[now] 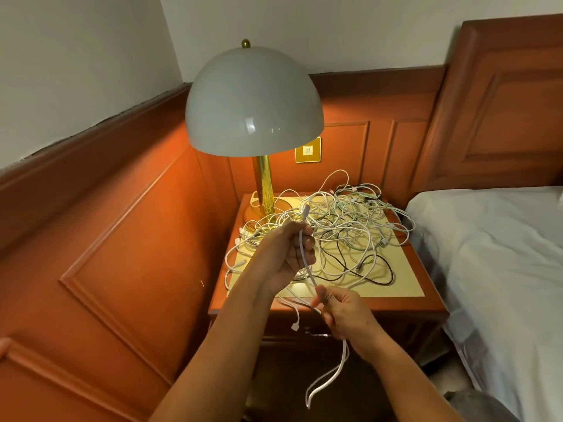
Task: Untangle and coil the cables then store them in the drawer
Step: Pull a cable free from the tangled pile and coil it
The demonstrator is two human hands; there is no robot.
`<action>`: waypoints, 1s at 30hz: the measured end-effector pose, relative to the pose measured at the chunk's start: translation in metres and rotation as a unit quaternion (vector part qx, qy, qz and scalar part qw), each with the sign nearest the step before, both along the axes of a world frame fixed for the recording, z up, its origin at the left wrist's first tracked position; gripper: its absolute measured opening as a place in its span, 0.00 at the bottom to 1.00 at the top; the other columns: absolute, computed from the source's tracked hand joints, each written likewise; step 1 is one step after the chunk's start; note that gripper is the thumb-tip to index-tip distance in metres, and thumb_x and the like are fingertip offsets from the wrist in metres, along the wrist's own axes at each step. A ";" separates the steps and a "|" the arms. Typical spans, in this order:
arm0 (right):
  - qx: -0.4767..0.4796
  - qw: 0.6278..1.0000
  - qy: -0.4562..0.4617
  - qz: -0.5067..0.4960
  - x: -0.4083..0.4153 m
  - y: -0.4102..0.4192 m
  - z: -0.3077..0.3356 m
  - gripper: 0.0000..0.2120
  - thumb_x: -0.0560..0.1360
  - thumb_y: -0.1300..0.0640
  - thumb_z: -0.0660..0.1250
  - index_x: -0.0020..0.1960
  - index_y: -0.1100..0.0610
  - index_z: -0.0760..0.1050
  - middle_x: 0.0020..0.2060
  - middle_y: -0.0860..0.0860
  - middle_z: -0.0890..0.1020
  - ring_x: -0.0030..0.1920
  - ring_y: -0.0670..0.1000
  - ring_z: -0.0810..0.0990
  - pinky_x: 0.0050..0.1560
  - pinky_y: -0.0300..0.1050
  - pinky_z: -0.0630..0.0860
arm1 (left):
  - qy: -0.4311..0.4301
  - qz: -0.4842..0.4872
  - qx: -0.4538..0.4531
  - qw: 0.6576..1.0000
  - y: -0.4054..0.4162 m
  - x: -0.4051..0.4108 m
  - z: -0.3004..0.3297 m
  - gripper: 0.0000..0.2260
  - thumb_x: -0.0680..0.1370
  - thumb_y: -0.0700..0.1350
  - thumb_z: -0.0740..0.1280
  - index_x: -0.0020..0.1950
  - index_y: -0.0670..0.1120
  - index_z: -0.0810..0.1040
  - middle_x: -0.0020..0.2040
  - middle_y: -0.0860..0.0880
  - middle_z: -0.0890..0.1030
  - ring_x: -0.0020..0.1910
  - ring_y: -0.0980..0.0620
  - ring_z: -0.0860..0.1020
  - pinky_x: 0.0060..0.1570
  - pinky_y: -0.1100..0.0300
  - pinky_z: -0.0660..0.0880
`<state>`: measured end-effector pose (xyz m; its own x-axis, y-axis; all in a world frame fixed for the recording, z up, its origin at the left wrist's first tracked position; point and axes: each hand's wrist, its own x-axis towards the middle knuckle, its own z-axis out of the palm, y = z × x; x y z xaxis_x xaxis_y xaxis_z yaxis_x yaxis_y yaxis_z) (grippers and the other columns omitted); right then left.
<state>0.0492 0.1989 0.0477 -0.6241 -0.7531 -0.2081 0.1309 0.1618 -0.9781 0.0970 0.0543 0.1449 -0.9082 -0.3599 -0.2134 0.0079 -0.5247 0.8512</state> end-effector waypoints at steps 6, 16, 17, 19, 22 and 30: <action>0.075 0.989 0.118 0.040 -0.049 -0.003 0.023 0.10 0.80 0.57 0.63 0.47 0.60 0.81 0.30 0.50 0.72 0.30 0.47 0.68 0.33 0.39 0.67 | 0.013 -0.004 -0.117 0.993 -0.002 0.016 0.008 0.15 0.82 0.41 0.58 0.37 0.41 0.76 0.22 0.48 0.69 0.20 0.52 0.66 0.29 0.58 0.65; 0.156 0.885 0.437 0.036 -0.130 -0.037 0.131 0.06 0.78 0.57 0.68 0.50 0.60 0.79 0.47 0.54 0.82 0.49 0.53 0.78 0.45 0.43 0.72 | -0.003 -0.083 -0.239 0.968 0.003 0.007 0.019 0.13 0.82 0.38 0.59 0.44 0.36 0.80 0.37 0.39 0.83 0.30 0.46 0.81 0.36 0.57 0.78; 0.158 0.875 0.455 0.044 -0.133 -0.039 0.142 0.05 0.79 0.61 0.66 0.52 0.60 0.80 0.50 0.55 0.82 0.51 0.52 0.78 0.46 0.44 0.73 | -0.007 -0.089 -0.244 0.966 0.002 0.004 0.019 0.13 0.82 0.38 0.58 0.44 0.36 0.80 0.38 0.38 0.83 0.32 0.46 0.82 0.38 0.56 0.78; 0.162 0.841 0.513 0.049 -0.137 -0.045 0.156 0.06 0.79 0.60 0.65 0.51 0.59 0.81 0.50 0.55 0.82 0.50 0.52 0.77 0.44 0.43 0.70 | -0.014 -0.099 -0.251 0.963 0.000 -0.003 0.018 0.14 0.83 0.39 0.57 0.45 0.37 0.80 0.39 0.39 0.84 0.35 0.46 0.83 0.40 0.56 0.78; 0.203 0.756 0.621 0.033 -0.134 -0.052 0.172 0.13 0.77 0.48 0.68 0.46 0.58 0.79 0.41 0.53 0.80 0.42 0.53 0.75 0.40 0.44 0.66 | -0.033 -0.104 -0.257 0.960 -0.002 -0.013 0.016 0.13 0.84 0.41 0.56 0.47 0.39 0.78 0.40 0.40 0.84 0.37 0.47 0.84 0.39 0.59 0.79; 0.216 0.758 0.614 0.042 -0.137 -0.054 0.186 0.18 0.74 0.44 0.70 0.37 0.59 0.78 0.31 0.49 0.75 0.34 0.50 0.72 0.35 0.44 0.64 | -0.099 -0.049 -0.256 0.960 -0.009 -0.034 0.001 0.12 0.84 0.43 0.58 0.53 0.38 0.79 0.43 0.40 0.84 0.38 0.46 0.83 0.39 0.58 0.78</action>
<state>-0.0883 0.1447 0.2333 -0.5011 -0.8275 0.2533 -0.8636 0.4591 -0.2084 0.0635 0.0449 0.1456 -0.9031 -0.3784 -0.2030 -0.2086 -0.0266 0.9776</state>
